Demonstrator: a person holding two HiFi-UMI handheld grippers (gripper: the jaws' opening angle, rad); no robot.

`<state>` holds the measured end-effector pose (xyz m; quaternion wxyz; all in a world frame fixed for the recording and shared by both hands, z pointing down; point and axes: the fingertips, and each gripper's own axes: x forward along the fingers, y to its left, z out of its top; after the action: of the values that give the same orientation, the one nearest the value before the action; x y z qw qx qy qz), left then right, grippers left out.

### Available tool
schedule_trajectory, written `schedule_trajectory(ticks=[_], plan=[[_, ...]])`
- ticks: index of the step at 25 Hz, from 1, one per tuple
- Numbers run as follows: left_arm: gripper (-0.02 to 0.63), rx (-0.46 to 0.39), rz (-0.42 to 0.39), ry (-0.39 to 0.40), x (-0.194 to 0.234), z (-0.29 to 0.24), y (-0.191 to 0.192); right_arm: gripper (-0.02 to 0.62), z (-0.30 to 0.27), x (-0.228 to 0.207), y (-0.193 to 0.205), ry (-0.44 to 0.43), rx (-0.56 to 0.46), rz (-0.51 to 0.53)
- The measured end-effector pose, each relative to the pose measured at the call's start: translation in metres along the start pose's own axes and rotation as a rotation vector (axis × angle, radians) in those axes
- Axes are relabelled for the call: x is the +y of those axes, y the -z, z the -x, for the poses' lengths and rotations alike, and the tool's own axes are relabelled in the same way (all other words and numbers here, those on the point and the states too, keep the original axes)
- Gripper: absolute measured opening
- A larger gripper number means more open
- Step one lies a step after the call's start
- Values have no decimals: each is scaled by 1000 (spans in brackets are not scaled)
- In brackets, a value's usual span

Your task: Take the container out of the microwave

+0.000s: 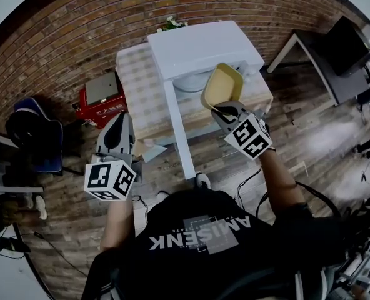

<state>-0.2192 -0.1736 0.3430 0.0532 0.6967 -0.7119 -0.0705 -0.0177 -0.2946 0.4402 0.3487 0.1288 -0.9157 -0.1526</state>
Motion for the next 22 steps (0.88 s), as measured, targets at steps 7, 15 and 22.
schedule_trajectory(ticks=[7, 15, 22], plan=[[12, -14, 4, -4, -4, -3, -9, 51, 28, -29, -29, 104, -98, -68], [12, -26, -34, -43, 17, -5, -19, 51, 49, -67, -50, 186, -193, -135], [12, -43, -69, -130, 50, 1, -32, 51, 71, -109, -53, 276, -295, -219]])
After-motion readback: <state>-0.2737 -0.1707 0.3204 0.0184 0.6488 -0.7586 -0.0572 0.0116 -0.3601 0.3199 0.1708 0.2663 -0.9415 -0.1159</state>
